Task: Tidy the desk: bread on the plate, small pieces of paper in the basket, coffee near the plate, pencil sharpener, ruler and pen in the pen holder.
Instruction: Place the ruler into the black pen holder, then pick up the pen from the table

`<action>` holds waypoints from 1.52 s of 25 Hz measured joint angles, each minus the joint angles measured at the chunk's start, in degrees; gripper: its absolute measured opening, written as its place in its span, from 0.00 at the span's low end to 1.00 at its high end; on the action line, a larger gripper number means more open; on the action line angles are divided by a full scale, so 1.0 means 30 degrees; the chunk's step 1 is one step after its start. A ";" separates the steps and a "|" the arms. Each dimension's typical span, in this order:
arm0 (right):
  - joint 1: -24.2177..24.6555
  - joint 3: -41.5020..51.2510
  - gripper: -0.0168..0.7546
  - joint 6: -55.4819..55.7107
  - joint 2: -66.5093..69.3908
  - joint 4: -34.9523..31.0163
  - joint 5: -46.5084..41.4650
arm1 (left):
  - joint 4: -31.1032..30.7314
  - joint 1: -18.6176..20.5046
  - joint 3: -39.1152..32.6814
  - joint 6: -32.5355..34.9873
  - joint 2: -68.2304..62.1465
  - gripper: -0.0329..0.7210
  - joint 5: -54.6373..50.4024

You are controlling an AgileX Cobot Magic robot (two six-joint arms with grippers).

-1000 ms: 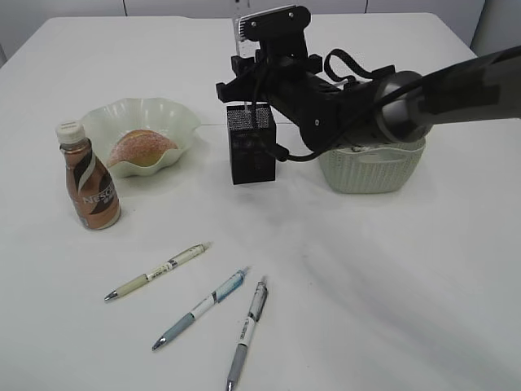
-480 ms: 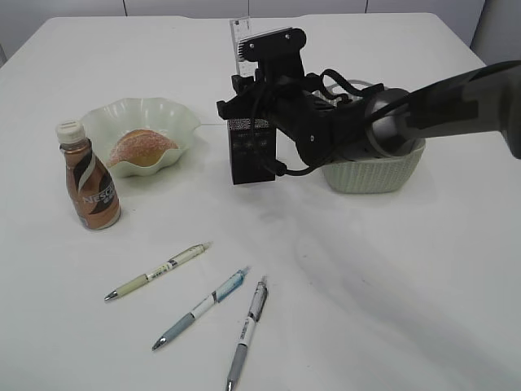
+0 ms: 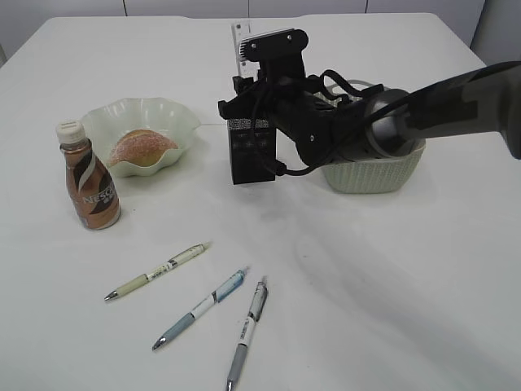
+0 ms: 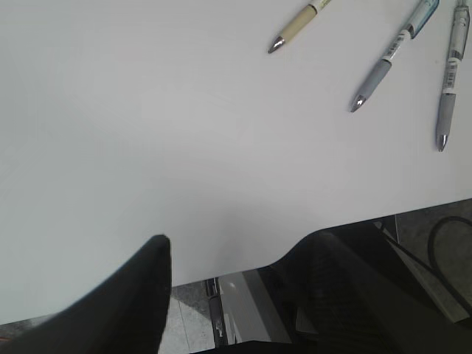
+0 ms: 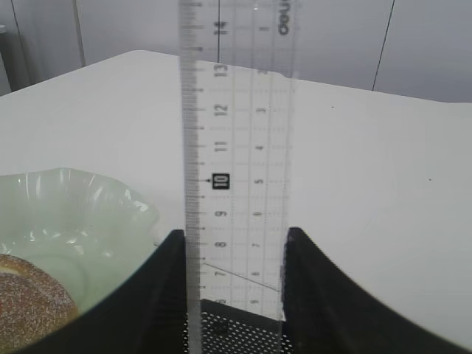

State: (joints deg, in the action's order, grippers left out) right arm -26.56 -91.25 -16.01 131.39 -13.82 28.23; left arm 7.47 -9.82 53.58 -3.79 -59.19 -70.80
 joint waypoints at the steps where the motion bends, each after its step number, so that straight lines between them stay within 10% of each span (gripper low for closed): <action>1: 0.0000 0.0000 0.45 0.0000 0.0000 0.0000 0.0000 | 0.0000 0.0000 0.0000 0.0000 0.0000 0.64 0.0000; 17: 0.0000 0.0000 0.53 0.0033 -0.2101 -0.0547 -0.3021 | 0.0000 0.0000 0.0000 0.0131 0.0000 0.64 0.0000; 33: 0.0000 0.0000 0.52 0.0194 -0.9629 -0.0706 -1.7800 | 0.0831 -0.0136 0.3073 0.2671 -0.2207 0.64 -0.0045; 38: 0.0000 0.0000 0.52 0.0547 -1.1184 -0.0634 -2.2807 | 0.1071 -0.2146 0.4166 0.3623 -0.4259 0.64 -0.0045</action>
State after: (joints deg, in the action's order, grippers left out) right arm -26.56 -91.25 -14.37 97.83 -15.72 -40.20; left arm 10.68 -16.26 66.08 7.08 -71.97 -70.93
